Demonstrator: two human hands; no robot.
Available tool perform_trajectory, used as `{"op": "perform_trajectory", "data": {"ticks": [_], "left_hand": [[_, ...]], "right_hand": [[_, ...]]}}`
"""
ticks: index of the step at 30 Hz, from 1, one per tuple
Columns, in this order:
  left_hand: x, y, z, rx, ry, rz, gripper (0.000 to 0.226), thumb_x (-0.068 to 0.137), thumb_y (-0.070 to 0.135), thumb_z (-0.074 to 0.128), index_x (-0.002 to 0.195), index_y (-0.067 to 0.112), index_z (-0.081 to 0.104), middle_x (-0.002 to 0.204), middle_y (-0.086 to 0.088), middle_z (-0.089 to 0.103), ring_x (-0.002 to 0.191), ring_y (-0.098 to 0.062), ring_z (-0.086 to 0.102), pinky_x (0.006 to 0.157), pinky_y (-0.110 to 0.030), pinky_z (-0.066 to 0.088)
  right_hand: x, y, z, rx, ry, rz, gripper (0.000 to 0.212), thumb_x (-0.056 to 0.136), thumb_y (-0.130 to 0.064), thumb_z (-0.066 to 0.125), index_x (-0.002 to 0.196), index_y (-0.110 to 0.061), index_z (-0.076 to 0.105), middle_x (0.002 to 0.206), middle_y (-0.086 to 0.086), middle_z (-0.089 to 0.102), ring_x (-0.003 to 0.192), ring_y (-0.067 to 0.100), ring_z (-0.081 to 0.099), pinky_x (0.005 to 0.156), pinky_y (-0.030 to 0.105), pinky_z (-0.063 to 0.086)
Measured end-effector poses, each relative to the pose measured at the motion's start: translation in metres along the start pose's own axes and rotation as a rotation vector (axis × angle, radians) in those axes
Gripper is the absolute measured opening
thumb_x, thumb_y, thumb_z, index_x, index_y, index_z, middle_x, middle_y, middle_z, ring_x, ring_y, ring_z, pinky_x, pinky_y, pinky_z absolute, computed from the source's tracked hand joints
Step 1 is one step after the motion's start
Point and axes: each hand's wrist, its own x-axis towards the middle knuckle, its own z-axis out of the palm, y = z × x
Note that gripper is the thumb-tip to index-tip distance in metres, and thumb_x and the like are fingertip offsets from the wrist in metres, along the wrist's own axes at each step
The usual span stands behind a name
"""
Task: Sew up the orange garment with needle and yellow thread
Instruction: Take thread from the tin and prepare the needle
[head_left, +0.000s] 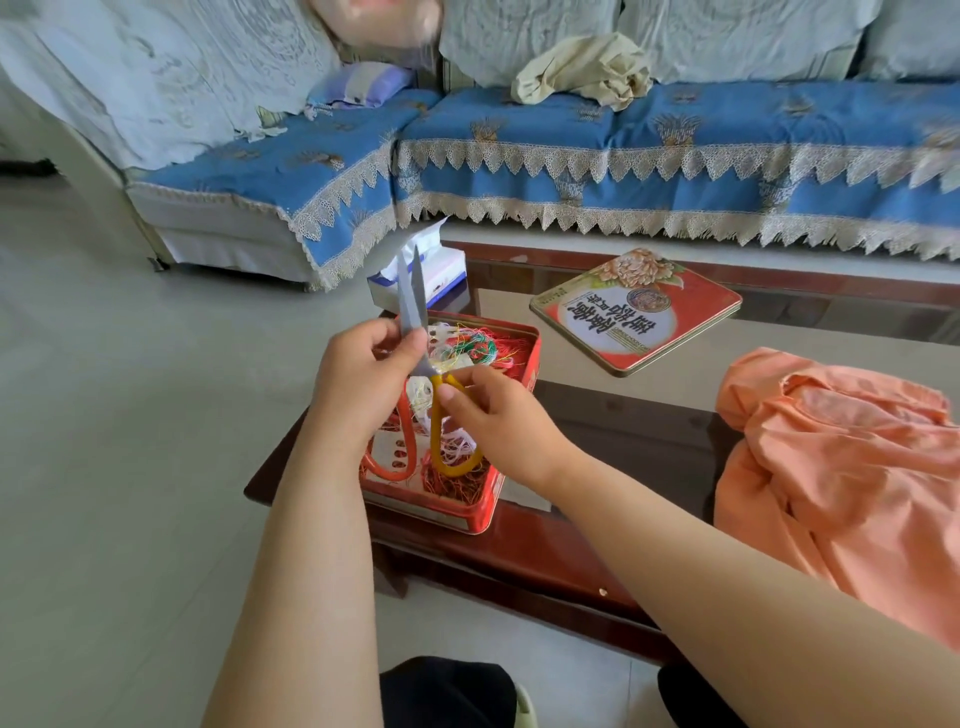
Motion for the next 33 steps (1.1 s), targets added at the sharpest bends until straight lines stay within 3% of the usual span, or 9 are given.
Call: {"op": "perform_trajectory", "data": {"ticks": [5,10,12,17,22,27,29,31,33], "left_hand": [[-0.004,0.025,0.011,-0.390,0.106,0.011,0.005,0.090,0.025,0.068,0.085,0.026,0.070,0.079,0.006,0.073,0.078,-0.010,0.069,0.077,-0.030,0.056],[0.007,0.032,0.027,-0.595,0.010,0.024,0.018,0.091,0.039,0.063,0.106,0.028,0.061,0.112,0.004,0.066,0.101,-0.008,0.064,0.086,-0.029,0.053],[0.007,0.025,0.031,-0.476,0.009,0.002,0.019,0.094,0.043,0.058,0.106,0.030,0.059,0.113,0.009,0.064,0.103,-0.004,0.061,0.088,-0.026,0.049],[0.001,-0.010,0.027,0.411,-0.153,0.017,0.015,0.095,0.032,0.059,0.086,0.022,0.065,0.080,0.018,0.058,0.077,-0.004,0.056,0.062,-0.022,0.039],[0.001,-0.028,0.005,0.621,-0.219,-0.101,0.013,0.087,0.023,0.070,0.075,0.026,0.066,0.078,0.012,0.064,0.075,-0.011,0.059,0.073,-0.031,0.048],[-0.007,-0.037,-0.003,0.691,-0.432,-0.109,0.023,0.078,0.016,0.079,0.063,0.028,0.067,0.066,0.016,0.062,0.066,-0.006,0.058,0.064,-0.025,0.042],[-0.010,-0.040,-0.007,0.757,-0.513,-0.115,0.022,0.078,0.021,0.080,0.062,0.030,0.068,0.068,0.021,0.060,0.072,-0.005,0.058,0.069,-0.024,0.043],[-0.011,-0.043,-0.010,0.809,-0.582,-0.123,0.025,0.083,0.028,0.075,0.061,0.036,0.066,0.083,0.023,0.066,0.084,-0.005,0.061,0.077,-0.026,0.046],[-0.013,-0.045,-0.011,0.845,-0.649,-0.130,0.024,0.090,0.034,0.066,0.066,0.037,0.065,0.113,0.019,0.067,0.102,-0.009,0.061,0.090,-0.030,0.048]], "right_hand": [[0.001,-0.013,-0.004,0.253,0.160,-0.059,0.019,0.100,-0.031,0.047,0.098,-0.019,0.061,0.098,0.009,0.069,0.092,0.028,0.064,0.089,0.049,0.052],[0.002,-0.013,-0.035,0.561,0.189,0.083,0.023,0.103,-0.020,0.041,0.104,-0.005,0.058,0.097,0.012,0.068,0.081,0.026,0.068,0.068,0.032,0.057],[0.009,-0.009,-0.058,0.657,0.264,0.127,0.025,0.103,-0.021,0.040,0.100,-0.005,0.058,0.088,0.011,0.068,0.075,0.025,0.067,0.062,0.034,0.057],[0.040,0.018,-0.119,0.620,0.599,0.255,0.025,0.103,-0.020,0.043,0.086,-0.009,0.058,0.066,0.003,0.069,0.056,0.016,0.068,0.054,0.032,0.058],[0.071,0.074,-0.142,0.454,0.812,0.529,0.033,0.098,-0.024,0.052,0.068,-0.012,0.053,0.076,0.007,0.067,0.064,0.024,0.068,0.070,0.039,0.060],[0.074,0.086,-0.146,0.273,0.673,0.557,0.006,0.092,-0.008,0.052,0.089,-0.012,0.055,0.105,0.014,0.063,0.081,0.024,0.065,0.053,0.024,0.050],[0.074,0.086,-0.146,0.236,0.627,0.544,0.021,0.093,-0.008,0.050,0.112,-0.005,0.060,0.114,0.018,0.064,0.086,0.026,0.067,0.055,0.023,0.049],[0.074,0.084,-0.145,0.202,0.554,0.537,0.032,0.095,-0.008,0.048,0.124,0.001,0.056,0.119,0.020,0.062,0.071,0.017,0.061,0.054,0.020,0.048],[0.074,0.084,-0.143,0.138,0.551,0.574,0.039,0.094,-0.009,0.047,0.132,-0.001,0.050,0.123,0.015,0.058,0.084,0.018,0.061,0.056,0.017,0.047]]}}
